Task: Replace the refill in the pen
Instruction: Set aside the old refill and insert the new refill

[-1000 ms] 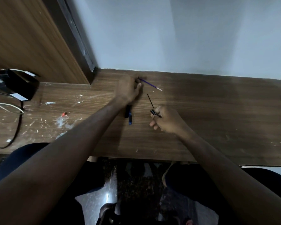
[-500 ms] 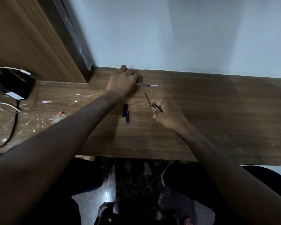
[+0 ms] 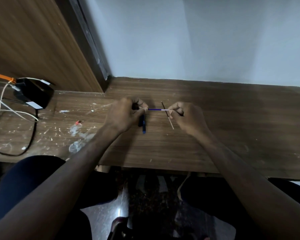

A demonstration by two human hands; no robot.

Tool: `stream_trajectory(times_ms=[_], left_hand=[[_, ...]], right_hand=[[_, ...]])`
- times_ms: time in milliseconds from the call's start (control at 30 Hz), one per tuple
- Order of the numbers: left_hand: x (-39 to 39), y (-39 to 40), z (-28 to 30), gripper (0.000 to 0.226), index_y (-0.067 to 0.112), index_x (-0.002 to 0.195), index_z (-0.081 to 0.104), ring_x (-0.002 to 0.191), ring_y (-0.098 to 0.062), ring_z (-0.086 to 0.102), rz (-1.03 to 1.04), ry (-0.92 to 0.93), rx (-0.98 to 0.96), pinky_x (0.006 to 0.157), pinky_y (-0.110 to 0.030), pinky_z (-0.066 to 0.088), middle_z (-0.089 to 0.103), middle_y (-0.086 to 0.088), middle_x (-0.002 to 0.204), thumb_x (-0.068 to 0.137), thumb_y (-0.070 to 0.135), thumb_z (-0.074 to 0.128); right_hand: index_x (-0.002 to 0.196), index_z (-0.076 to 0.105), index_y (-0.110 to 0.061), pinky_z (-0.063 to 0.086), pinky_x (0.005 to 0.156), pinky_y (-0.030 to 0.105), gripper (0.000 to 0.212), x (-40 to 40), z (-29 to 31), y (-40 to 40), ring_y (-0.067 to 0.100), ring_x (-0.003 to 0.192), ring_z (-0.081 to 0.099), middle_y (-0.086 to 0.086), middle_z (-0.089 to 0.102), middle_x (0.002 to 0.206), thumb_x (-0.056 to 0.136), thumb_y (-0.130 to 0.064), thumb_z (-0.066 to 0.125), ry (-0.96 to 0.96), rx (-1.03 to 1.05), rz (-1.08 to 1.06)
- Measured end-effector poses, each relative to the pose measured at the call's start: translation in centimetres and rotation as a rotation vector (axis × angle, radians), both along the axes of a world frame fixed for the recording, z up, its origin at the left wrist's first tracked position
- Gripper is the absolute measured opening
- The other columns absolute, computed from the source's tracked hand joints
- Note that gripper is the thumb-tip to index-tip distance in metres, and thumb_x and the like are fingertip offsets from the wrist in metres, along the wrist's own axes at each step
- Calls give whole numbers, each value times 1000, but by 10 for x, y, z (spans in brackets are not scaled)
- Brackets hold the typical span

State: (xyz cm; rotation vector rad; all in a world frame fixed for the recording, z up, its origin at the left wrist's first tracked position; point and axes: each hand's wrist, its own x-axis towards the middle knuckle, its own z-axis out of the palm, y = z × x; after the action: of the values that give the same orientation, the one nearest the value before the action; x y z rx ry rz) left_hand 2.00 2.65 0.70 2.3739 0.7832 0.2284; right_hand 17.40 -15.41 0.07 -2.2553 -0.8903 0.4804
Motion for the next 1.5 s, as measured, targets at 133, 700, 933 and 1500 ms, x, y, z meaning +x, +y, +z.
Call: stream_trajectory(times_ms=[133,700,933,1500], left_hand=[[4,8,-7,4,32,97,80,79,-3,69,-54,-17,-18,73,-26,54,74,15,85,95,33,77],[15,16,-12,5,37,97,80,71,5,68,-157,-61,-52,66,-14,50,73,22,76,92,36,82],[18,11,-10,69,26,146,54,86,-10,80,-133,-143,-506,84,-24,59,84,-3,94,88,49,82],[14,-5,-25,54,26,68,52,79,-22,58,-35,467,188,63,-31,44,58,1,79,73,68,86]], right_hand=[[106,81,-19,33,61,0,13,3,0,1,-13,59,59,-17,67,66,97,-21,72,-1,10,-28],[107,80,-26,41,65,-3,14,-2,-14,9,-10,70,66,-15,76,80,94,-25,78,52,33,87],[112,72,-15,59,80,15,23,-10,-16,10,3,87,80,-3,85,91,93,-25,81,329,122,142],[101,68,-29,65,67,35,17,-14,-22,14,9,81,82,-2,84,95,91,-27,82,420,154,60]])
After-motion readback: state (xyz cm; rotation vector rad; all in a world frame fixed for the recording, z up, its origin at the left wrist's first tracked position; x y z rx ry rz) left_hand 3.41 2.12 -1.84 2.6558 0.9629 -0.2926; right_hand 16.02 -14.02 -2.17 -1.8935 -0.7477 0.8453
